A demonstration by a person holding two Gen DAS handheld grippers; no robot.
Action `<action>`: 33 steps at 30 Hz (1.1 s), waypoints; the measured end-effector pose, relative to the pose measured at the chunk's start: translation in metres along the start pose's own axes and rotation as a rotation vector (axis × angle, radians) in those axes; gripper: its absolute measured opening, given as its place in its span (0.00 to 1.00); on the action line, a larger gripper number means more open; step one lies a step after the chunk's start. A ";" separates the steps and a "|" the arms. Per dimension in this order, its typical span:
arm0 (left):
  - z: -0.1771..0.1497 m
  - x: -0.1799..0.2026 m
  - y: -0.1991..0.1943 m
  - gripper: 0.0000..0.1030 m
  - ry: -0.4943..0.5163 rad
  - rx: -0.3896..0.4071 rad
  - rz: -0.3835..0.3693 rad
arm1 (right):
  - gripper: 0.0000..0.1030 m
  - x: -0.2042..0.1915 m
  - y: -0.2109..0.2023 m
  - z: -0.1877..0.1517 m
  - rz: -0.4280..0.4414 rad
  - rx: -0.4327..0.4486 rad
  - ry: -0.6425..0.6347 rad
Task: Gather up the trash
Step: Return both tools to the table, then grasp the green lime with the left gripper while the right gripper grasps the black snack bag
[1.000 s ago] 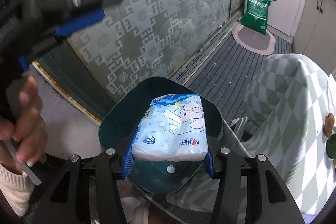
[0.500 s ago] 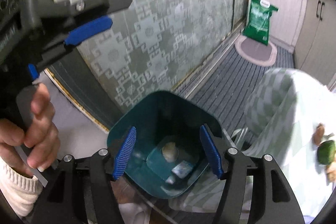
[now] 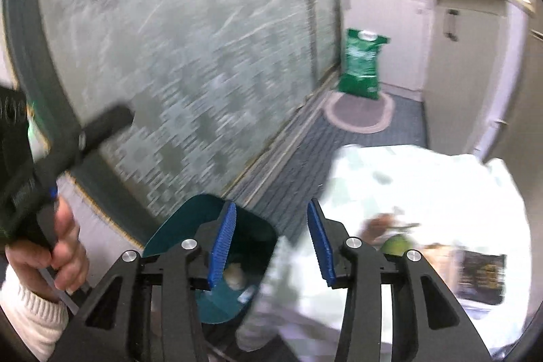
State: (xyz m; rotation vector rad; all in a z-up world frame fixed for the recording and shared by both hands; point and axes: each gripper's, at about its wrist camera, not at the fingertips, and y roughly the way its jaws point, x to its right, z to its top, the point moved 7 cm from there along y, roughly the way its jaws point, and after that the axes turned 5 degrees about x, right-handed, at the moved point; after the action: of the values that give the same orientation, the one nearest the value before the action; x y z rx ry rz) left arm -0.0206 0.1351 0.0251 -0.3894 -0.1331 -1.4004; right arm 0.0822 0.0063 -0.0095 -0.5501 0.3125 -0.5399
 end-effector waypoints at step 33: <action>-0.129 0.147 0.114 0.38 0.315 -0.422 -0.117 | 0.33 0.161 -0.107 -0.039 -0.164 0.075 0.225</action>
State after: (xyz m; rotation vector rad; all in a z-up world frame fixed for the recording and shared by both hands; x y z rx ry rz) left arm 0.0981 -0.0328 -0.0695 -0.5077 0.4088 -1.5880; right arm 0.1546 -0.1767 -0.0020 -0.4448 0.4613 -0.7722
